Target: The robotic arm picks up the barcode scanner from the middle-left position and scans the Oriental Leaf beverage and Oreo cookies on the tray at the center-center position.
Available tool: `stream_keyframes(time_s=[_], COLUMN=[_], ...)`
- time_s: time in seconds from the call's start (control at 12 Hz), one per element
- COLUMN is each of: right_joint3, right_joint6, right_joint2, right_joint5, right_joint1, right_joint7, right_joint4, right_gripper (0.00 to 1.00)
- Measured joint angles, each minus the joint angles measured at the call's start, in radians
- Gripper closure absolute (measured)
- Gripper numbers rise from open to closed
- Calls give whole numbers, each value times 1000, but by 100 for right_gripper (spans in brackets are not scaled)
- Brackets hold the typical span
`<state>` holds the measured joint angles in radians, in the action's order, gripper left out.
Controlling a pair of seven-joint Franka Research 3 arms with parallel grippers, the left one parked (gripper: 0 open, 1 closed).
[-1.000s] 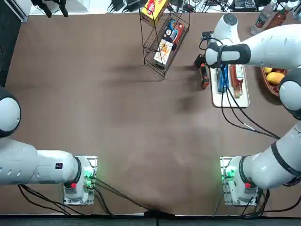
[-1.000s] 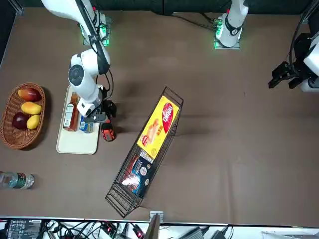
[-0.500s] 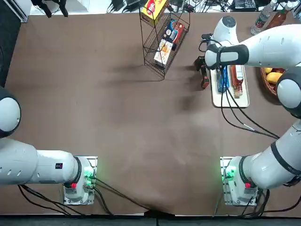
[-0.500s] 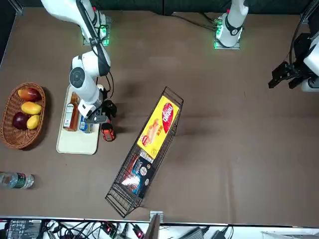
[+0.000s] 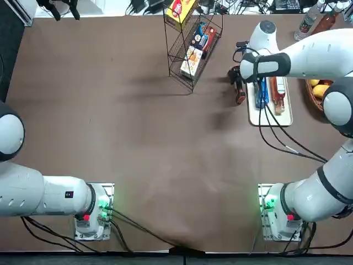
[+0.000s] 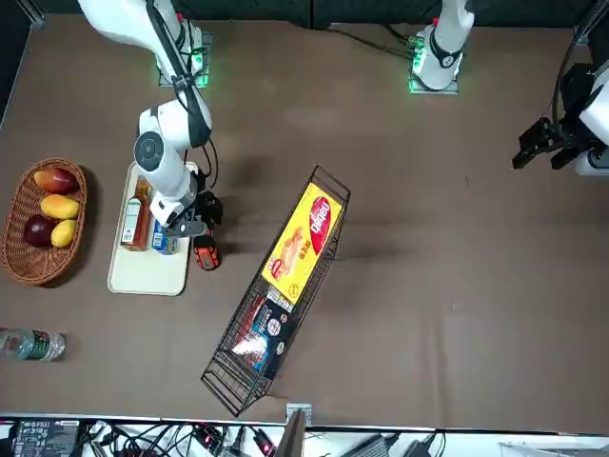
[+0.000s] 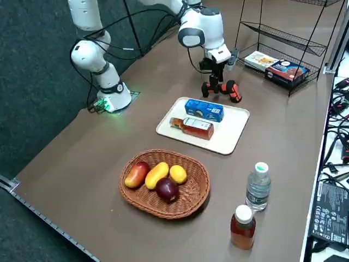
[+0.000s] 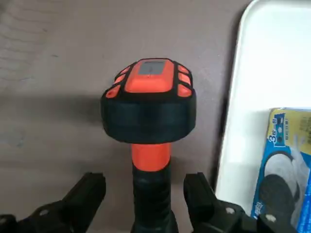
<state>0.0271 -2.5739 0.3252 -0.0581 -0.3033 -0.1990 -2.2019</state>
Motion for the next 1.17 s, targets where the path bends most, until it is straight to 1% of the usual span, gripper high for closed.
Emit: stream_keyframes(time_s=[0.42, 0.5, 0.75, 0.83, 1.08, 1.17], right_joint3=[-1, -1, -3, -4, -7, -8], right_joint6=[0, 0, -3, -4, -4, -4], right_joint2=[9, 14, 26, 27, 27, 26], right_joint5=[0, 0, 1, 1, 1, 1], right_joint1=[0, 0, 0, 0, 1, 1], right_joint7=[0, 0, 0, 0, 0, 0], right_joint4=[0, 0, 0, 1, 1, 1], right_gripper=[1, 4, 7, 11, 52, 58])
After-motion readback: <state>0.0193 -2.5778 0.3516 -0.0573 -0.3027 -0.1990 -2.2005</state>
